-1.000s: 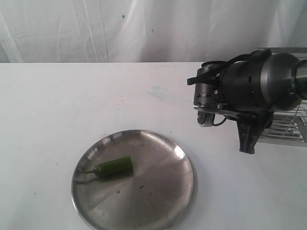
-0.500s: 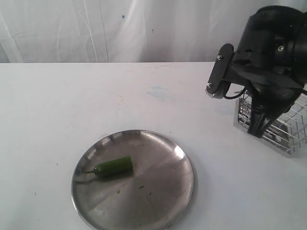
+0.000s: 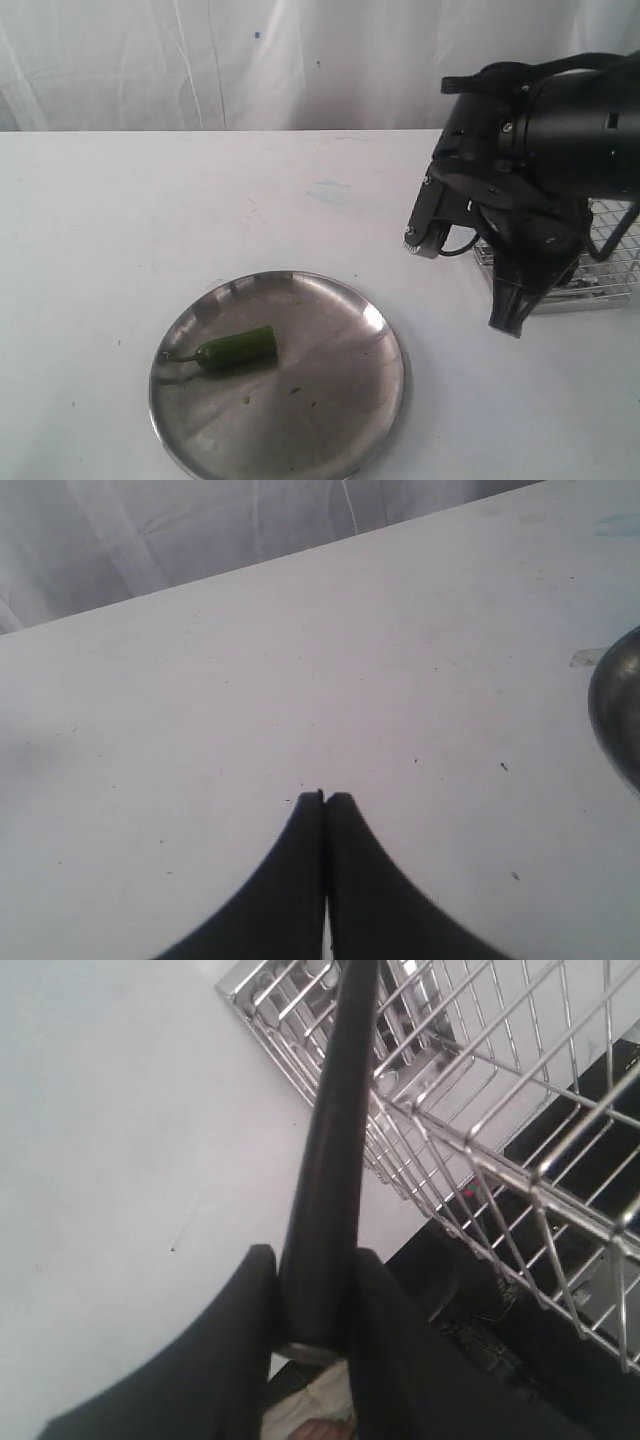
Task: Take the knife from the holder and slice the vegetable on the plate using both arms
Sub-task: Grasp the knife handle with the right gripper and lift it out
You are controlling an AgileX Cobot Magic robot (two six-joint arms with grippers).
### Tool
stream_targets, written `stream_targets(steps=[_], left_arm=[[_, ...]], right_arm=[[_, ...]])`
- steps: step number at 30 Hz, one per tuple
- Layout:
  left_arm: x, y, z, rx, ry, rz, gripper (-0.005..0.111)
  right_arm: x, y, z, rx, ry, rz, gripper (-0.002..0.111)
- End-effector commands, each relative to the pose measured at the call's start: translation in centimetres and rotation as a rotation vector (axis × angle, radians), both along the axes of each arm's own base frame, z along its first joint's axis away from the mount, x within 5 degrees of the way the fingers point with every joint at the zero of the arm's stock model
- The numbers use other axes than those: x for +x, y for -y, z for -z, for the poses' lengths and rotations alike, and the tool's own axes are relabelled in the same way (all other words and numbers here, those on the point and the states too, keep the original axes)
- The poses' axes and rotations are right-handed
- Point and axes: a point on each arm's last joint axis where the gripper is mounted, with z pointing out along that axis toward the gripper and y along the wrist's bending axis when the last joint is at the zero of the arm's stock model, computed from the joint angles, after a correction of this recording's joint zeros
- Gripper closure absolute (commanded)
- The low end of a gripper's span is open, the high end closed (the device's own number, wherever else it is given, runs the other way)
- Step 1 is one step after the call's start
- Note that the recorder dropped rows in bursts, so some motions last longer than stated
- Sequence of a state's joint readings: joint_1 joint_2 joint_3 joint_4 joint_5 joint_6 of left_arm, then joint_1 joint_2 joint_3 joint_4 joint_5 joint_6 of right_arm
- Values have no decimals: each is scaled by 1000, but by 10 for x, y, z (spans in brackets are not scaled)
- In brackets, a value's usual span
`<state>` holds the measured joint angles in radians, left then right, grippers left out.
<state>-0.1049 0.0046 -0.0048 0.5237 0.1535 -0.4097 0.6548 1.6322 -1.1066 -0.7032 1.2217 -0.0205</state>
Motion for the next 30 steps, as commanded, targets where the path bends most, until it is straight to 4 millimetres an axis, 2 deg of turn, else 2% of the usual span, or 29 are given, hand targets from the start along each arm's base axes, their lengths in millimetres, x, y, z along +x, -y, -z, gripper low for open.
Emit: stream_targets(steps=[1,6,14,18,20,23,26,30], left_arm=[[0,0,1,15,6,7,107],[0,0,1,15,6,7,107],[0,0,1,15,6,7,107],[0,0,1,21,6,7,107],[0,0,1,28,7,7,107],[0,-1,0,37,8,6,107],[0,-1,0,67,11,4,107],[0,-2,0,90,14,3,107]], right_arm=[[9,4,-1,97,41,40,103],[9,16,-4,121,53,207,103],[22,35,-3,244,31,247,105],[27,41,-21,299,68,329,108],[31,39,-29,331,113,306,108],[39,41,-36,352,163,294,108],[39,43,-46,357,175,378,108],[41,44,-55,364,225,379,108]])
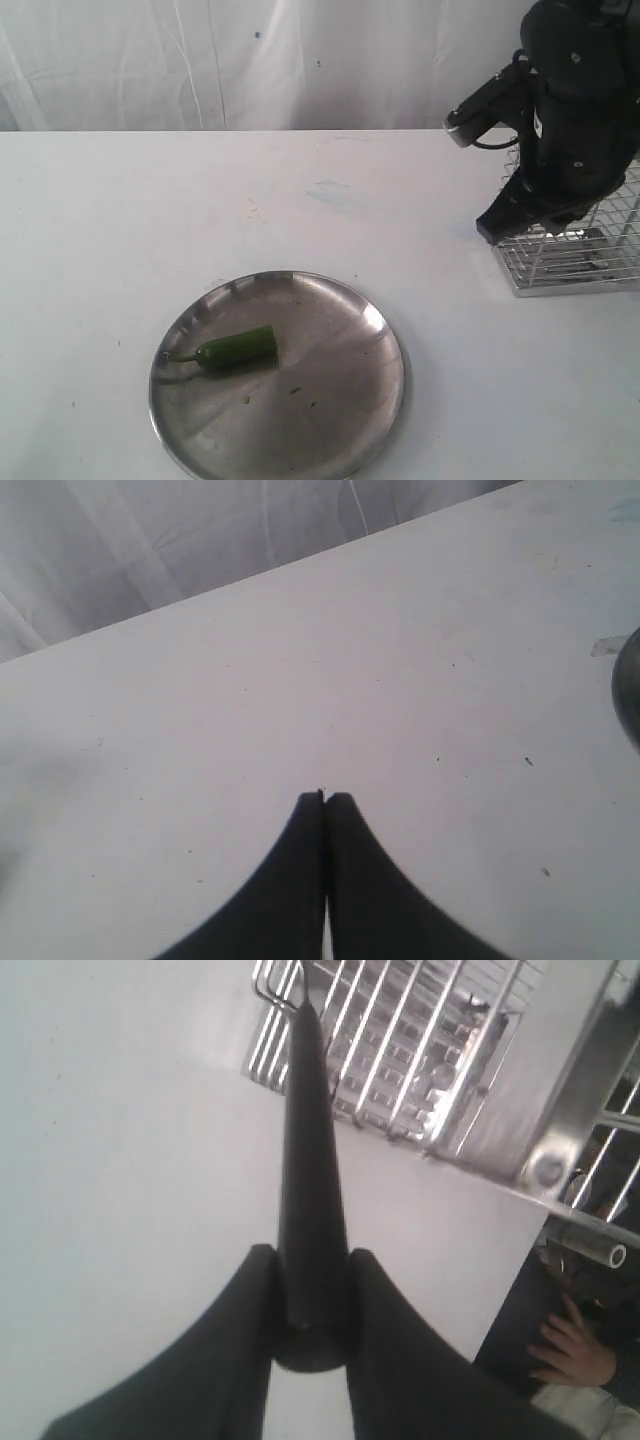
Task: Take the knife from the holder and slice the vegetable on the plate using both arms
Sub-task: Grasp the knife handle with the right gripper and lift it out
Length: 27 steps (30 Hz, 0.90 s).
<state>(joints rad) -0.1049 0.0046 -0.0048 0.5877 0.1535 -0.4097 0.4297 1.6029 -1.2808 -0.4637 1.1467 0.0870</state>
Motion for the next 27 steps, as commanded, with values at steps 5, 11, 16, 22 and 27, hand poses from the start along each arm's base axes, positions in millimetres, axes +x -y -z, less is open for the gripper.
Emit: stream_targets(steps=[5,11,16,22,27], left_arm=[[0,0,1,26,7,7,107],[0,0,1,26,5,6,107],[0,-2,0,78,11,3,107],[0,-2,0,78,9,2,107],[0,-2,0,78,9,2,107]], right_arm=[[4,11,-21,-38,93,77,108],[-10,17,-39,-20,113,95,108],[-35,14,-60,144,111,70,108],[-72,20,-102,319,246,14,108],[-93,15,-116,523,365,-49,108]])
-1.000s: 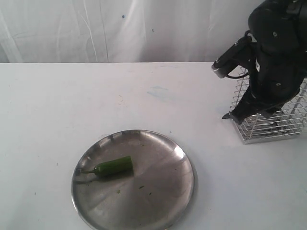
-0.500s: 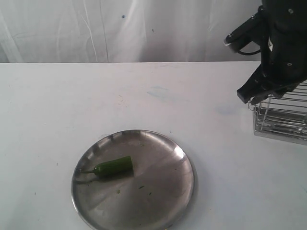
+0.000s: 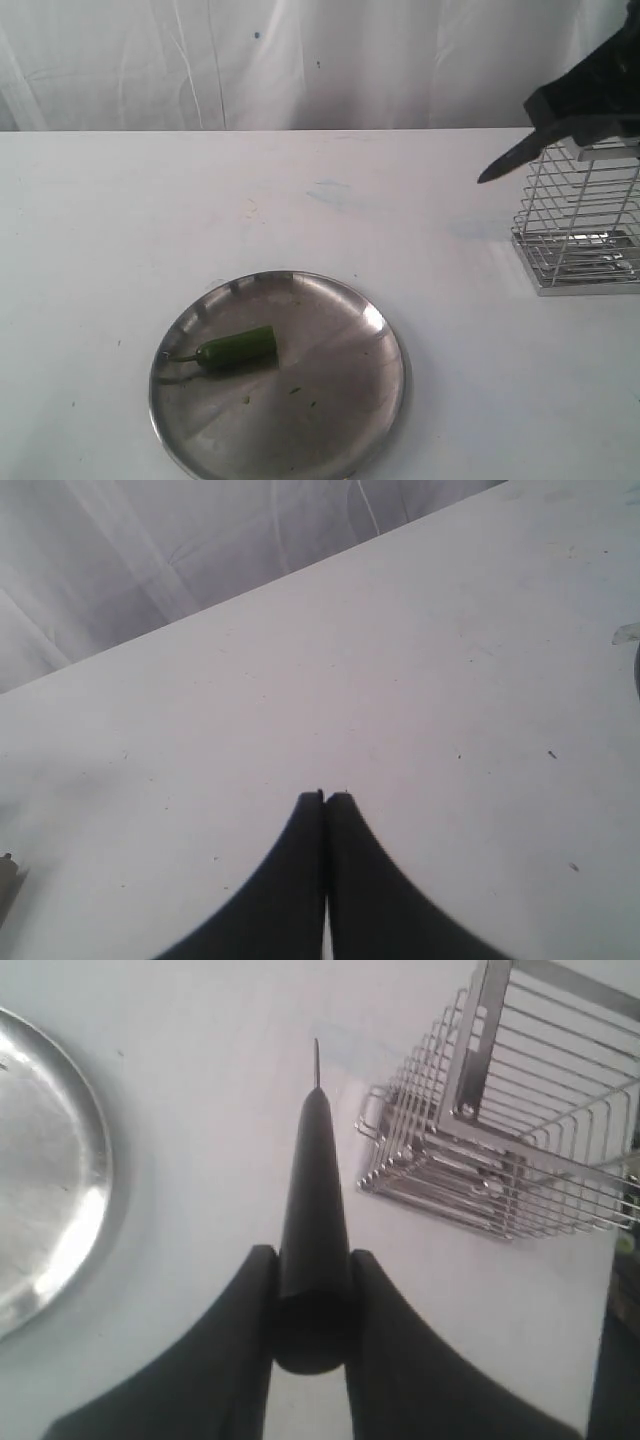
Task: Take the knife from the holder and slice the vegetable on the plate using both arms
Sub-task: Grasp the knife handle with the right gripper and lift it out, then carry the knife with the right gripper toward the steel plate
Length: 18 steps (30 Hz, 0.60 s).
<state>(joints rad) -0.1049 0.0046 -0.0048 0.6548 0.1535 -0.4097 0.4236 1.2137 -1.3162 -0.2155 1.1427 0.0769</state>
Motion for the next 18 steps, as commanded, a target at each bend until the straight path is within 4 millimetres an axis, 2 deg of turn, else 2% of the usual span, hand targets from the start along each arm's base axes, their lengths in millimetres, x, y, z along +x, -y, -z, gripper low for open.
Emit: stream_targets(steps=[1,5,10,16,18], left_arm=[[0,0,1,11,2,6,107],[0,0,1,11,2,6,107],[0,0,1,11,2,6,107],[0,0,1,11,2,6,107],[0,0,1,11,2,6,107]], right_arm=[[-10,-7,-1,171,115,-63,108],[-19,-19,24,411,139,-81,108],[-26,-30,76,694,87,-24,108],[-32,-22,127,857,45,207,108],[-37,-19,141,856,20,245,108]])
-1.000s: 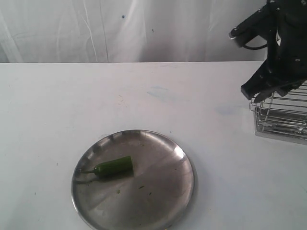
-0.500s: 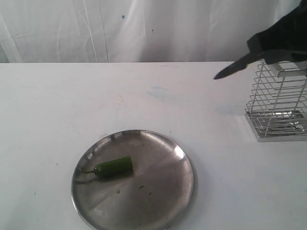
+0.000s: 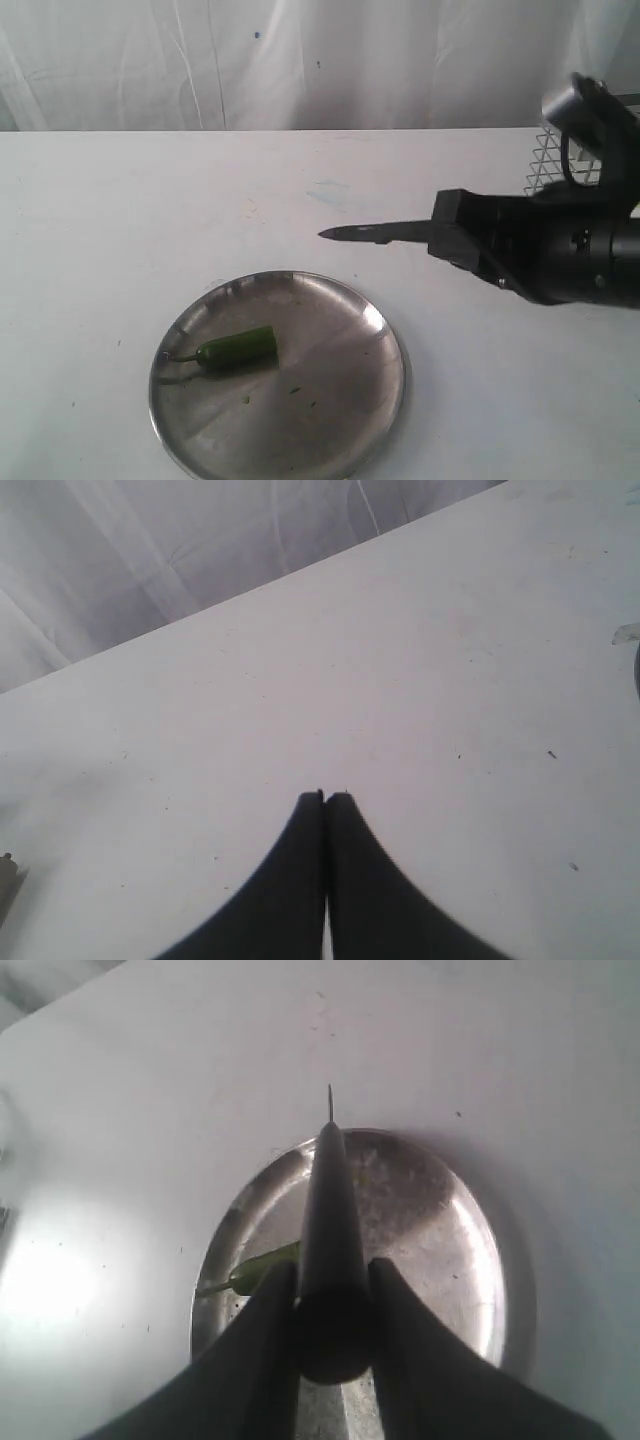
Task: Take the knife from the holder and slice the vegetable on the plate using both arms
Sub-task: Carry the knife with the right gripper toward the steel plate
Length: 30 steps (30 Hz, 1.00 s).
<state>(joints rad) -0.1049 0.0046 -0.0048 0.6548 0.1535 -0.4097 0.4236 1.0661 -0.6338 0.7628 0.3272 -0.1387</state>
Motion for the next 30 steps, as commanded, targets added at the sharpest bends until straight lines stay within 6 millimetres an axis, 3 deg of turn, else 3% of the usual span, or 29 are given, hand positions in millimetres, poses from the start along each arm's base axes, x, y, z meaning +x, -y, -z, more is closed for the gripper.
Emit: stream_targets(steps=[1,7,11,21,26,30], left_arm=[[0,0,1,11,2,6,107],[0,0,1,11,2,6,107],[0,0,1,11,2,6,107],[0,0,1,15,2,6,107],[0,0,1,15,2,6,107],[0,0,1,15,2,6,107]], right_arm=[[-8,9,25,38,-41,91,108],[-19,14,50,27,-109,108,108],[-16,18,51,49,-88,173,108],[-18,12,49,77,-69,111,108],[-22,5,47,20,3,-55,108],[-21,5,45,85,-14,-10,108]])
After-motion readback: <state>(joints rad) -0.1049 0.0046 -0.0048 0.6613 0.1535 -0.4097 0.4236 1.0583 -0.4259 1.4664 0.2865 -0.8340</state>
